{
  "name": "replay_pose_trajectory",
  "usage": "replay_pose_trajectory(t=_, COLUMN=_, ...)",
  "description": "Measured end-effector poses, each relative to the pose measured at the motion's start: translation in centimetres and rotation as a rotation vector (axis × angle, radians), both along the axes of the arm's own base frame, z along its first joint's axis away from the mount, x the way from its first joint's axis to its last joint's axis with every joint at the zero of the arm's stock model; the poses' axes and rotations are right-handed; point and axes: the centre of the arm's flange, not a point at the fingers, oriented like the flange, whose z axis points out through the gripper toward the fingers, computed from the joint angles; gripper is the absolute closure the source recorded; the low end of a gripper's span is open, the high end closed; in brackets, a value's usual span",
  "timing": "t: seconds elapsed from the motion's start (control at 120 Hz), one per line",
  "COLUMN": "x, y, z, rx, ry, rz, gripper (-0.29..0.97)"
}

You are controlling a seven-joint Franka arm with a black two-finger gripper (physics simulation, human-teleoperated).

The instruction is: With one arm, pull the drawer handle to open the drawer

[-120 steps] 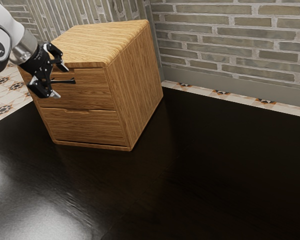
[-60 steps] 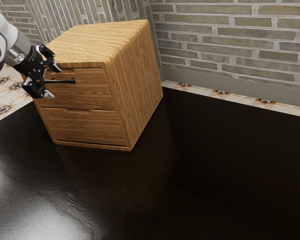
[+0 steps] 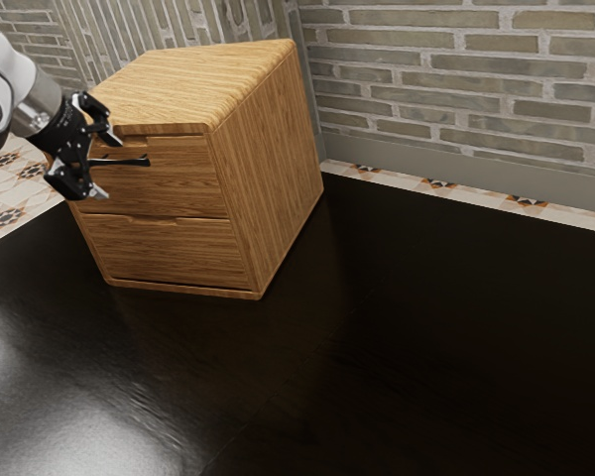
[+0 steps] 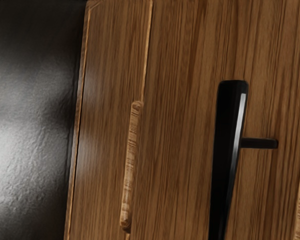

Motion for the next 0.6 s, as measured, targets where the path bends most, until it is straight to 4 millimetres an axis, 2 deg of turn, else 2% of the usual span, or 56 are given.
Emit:
replay_pose_trajectory(t=0.083, x=-0.1, y=0.35, z=-0.72, rx=-0.002, ry=0.004, rz=0.007, gripper=0.0)
replay_pose_trajectory(t=0.267, x=-0.05, y=0.5, z=-0.93, rx=0.001, ry=-0.005, rz=0.011, gripper=0.01)
replay_pose_trajectory(t=0.6, x=0.24, y=0.11, z=-0.98, rx=0.001, ry=-0.013, rz=0.005, gripper=0.3)
